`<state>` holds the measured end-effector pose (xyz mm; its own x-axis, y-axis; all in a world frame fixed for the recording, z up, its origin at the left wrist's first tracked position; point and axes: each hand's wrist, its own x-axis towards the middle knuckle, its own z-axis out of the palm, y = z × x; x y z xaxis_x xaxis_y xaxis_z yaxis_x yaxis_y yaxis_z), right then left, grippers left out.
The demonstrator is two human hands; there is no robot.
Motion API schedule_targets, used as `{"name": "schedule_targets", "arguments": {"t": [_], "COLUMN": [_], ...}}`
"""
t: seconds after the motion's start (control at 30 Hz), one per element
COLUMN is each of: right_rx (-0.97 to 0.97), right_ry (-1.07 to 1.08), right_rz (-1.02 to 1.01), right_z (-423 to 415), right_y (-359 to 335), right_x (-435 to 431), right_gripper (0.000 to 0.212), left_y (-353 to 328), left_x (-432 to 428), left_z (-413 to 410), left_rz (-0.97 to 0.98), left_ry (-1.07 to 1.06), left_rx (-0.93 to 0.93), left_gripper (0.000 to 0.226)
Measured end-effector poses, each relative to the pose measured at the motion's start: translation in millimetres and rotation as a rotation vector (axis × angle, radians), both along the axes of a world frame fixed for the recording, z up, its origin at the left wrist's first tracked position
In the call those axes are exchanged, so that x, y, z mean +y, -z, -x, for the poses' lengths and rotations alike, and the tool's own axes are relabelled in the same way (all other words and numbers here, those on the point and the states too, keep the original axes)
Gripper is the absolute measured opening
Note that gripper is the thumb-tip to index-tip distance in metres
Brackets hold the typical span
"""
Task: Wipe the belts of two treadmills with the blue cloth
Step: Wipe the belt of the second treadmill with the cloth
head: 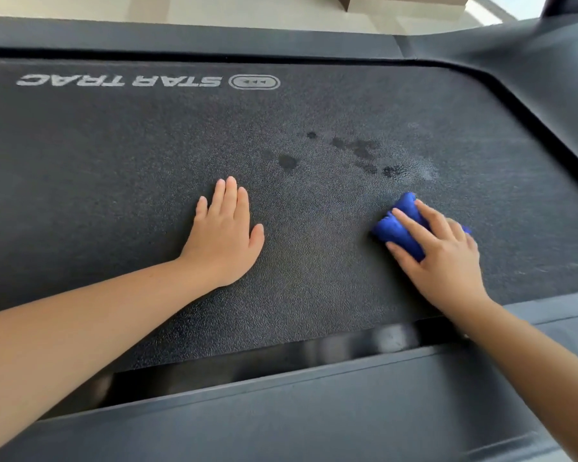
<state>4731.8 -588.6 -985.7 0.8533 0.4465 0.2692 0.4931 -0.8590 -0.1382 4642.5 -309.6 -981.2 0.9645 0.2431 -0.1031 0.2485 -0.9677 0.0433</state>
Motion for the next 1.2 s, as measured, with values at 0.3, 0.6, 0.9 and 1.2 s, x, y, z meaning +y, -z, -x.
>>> {"name": "schedule_targets", "arguments": {"t": [0.3,0.6,0.9,1.2], "right_rx": [-0.088,0.012,-0.04,-0.029], "right_ry": [-0.208,0.077,-0.367,-0.507], "right_rz": [-0.042,-0.001,-0.012,-0.042], "right_z": [65,5,39,-42], "right_y": [5,1,2,8], "right_x": [85,-5,77,143], "right_gripper": [0.051,0.058,0.049,0.05], "left_y": [0,-4,-8,3], "left_x": [-4,2,27,38], "left_z": [-1,1,-22,-24], "left_rz": [0.007,0.065,0.078,0.029], "left_ry": [-0.019,-0.013,-0.1,-0.091], "left_rx": [-0.014,0.002,-0.007,-0.034], "left_gripper": [0.064,0.064,0.064,0.066]}}
